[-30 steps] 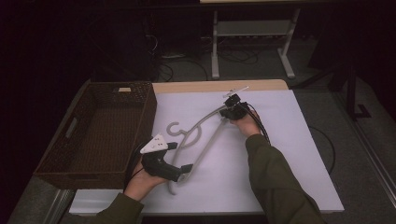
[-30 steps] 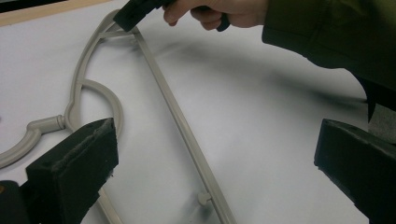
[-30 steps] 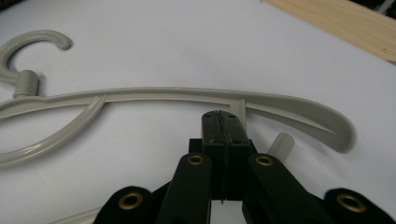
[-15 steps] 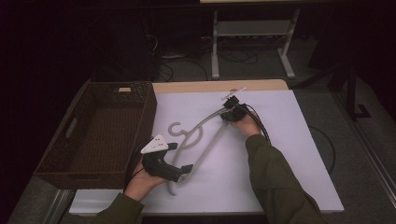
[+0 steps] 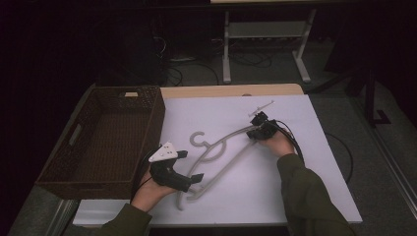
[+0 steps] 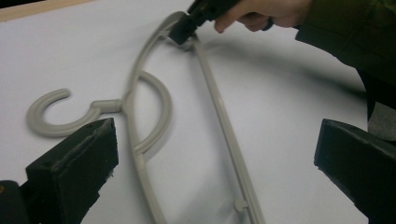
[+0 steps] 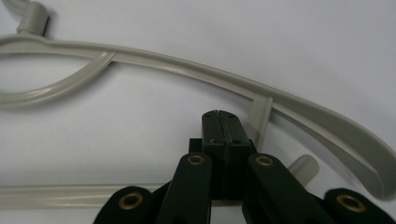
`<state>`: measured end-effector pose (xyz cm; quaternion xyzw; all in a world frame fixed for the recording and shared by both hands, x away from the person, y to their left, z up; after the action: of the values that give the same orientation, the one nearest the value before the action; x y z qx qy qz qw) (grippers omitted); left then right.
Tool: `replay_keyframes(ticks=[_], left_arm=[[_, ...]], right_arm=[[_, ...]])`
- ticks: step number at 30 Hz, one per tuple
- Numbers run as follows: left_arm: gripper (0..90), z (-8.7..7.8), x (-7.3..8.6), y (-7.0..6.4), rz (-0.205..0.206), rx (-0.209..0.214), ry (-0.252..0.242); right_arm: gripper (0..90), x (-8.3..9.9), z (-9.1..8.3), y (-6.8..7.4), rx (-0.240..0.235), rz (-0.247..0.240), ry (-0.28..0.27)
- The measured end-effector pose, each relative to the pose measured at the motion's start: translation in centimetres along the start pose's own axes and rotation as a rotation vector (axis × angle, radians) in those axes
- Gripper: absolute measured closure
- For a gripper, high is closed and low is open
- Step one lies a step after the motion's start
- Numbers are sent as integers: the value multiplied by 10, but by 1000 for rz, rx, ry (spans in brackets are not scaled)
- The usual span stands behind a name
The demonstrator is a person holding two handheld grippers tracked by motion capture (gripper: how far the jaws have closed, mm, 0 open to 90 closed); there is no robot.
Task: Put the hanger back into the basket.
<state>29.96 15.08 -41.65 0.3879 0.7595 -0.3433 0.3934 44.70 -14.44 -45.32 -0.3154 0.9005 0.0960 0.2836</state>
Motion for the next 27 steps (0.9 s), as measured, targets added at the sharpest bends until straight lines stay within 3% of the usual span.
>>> replay_keyframes(ticks=[9,15,21,23,27], left_arm=[[0,0,0,0,12,1,3],[0,0,0,0,10,1,1],[0,0,0,0,10,1,2],[0,0,0,1,6,2,-2],[0,0,1,2,9,-2,8]], right_arm=[[898,47,-33,5,23,-21,49],[898,74,-52,13,57,-74,51],[898,78,-66,16,56,-20,-31],[898,79,-81,23,46,-25,-95],[898,88,-90,38,-3,-15,-118]])
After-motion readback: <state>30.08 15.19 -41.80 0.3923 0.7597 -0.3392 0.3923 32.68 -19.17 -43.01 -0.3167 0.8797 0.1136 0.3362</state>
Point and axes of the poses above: each handheld gripper's, and its own axes: z roughly forward along the jaws, x roughly out of its underside, y roughly to its left, the point moved 3 cm from there along z, roughly forward along the jaws, and after that the axes turned 5 degrees about x, right-handed, at the moved point
